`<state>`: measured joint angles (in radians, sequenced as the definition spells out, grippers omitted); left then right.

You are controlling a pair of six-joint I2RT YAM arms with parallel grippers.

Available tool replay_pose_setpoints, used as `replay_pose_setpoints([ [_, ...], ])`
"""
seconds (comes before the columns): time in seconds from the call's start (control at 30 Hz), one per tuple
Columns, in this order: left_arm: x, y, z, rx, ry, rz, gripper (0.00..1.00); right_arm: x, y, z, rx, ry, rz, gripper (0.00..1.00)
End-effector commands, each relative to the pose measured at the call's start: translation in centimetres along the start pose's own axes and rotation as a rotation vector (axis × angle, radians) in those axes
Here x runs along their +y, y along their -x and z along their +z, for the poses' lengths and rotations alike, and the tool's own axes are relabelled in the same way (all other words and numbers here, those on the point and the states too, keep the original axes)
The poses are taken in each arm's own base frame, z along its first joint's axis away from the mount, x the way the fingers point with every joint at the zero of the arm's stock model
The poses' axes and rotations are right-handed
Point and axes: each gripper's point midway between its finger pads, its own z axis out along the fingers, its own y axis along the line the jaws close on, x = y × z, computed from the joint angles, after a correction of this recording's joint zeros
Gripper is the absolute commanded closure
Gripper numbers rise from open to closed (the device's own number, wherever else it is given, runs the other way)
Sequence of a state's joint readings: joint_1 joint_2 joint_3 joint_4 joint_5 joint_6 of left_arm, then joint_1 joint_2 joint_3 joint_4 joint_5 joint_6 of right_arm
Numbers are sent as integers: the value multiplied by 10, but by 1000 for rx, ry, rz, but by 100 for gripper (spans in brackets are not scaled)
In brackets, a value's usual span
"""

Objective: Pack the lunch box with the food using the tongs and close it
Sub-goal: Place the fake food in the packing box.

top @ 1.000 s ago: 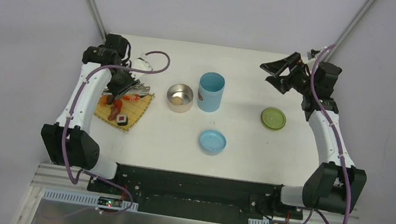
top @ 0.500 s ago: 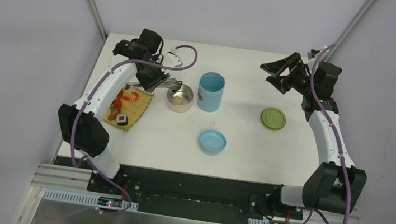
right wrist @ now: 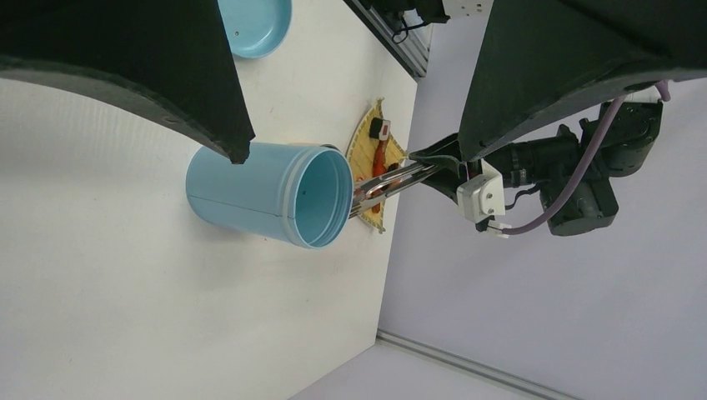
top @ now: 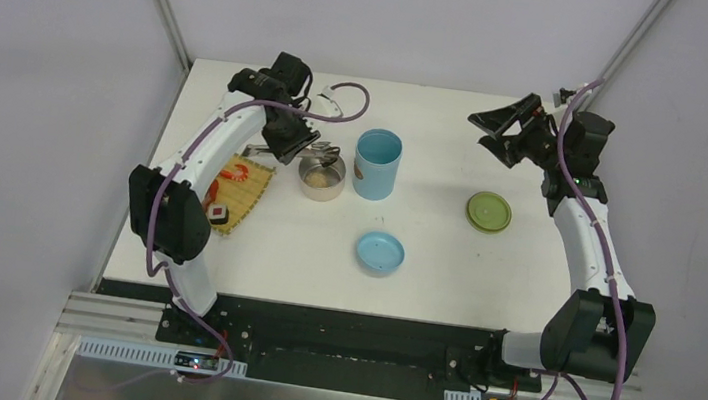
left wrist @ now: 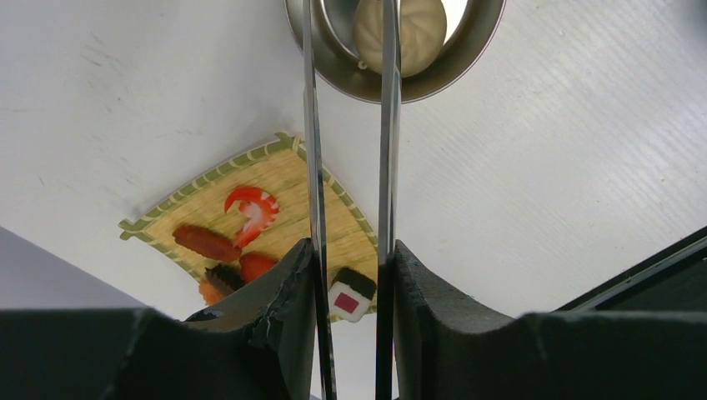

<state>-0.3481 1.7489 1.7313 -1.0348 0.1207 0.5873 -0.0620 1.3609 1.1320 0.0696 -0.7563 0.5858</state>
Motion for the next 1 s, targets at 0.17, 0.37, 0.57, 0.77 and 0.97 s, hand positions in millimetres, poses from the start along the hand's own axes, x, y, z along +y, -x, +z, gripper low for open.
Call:
replay_pose_setpoints([
  [0.17,5,-8,-7,10,57,66,68,10,11,-7,-34,20,-47,1],
  [0.37,3,-12,-7,13,59,68,59,10,11,-7,-34,19,-42,1],
  [0.57,6,-8,-13,-6,75,58,52,10,11,-7,-34,20,-38,1],
  [0.77,2,-7,-36,-41,68,19,53,12,11,-8,-36,24,-48,1],
  [0.97,2,-32,-75,-70,57,-101,54,13,11,-8,-33,27,-50,1],
])
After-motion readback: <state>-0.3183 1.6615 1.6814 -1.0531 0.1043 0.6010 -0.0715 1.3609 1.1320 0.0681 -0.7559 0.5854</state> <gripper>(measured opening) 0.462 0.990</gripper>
